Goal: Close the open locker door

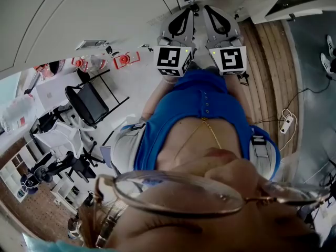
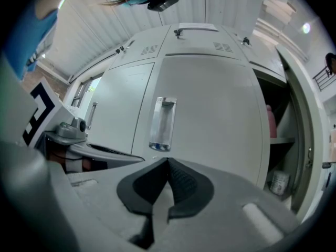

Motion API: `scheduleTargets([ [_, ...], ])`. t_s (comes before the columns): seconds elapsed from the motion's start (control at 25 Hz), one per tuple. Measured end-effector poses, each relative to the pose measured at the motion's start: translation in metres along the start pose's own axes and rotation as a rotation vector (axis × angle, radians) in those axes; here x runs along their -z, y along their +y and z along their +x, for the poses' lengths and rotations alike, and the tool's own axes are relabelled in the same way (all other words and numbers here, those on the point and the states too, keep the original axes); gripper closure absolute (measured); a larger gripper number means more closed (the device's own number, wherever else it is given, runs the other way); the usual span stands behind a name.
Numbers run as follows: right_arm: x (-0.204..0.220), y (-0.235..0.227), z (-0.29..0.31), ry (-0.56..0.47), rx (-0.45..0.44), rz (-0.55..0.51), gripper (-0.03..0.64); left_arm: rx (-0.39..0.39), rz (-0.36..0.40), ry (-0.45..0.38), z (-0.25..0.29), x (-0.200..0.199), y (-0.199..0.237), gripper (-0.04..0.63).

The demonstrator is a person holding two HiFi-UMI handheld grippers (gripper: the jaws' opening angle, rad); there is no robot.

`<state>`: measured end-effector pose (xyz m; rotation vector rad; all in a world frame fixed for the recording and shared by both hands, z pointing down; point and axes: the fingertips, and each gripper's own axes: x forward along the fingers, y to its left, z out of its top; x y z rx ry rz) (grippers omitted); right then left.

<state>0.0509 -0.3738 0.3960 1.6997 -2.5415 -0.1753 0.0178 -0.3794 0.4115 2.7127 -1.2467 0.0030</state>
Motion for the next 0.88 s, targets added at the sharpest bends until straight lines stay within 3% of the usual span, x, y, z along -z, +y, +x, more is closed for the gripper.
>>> scheduleTargets([
  [0.88, 0.0027, 0.0069, 0.0003, 0.008, -0.028, 0.016, 0.616, 0.011, 0.014, 0.011, -0.0021, 0.0027, -0.0021, 0.6],
])
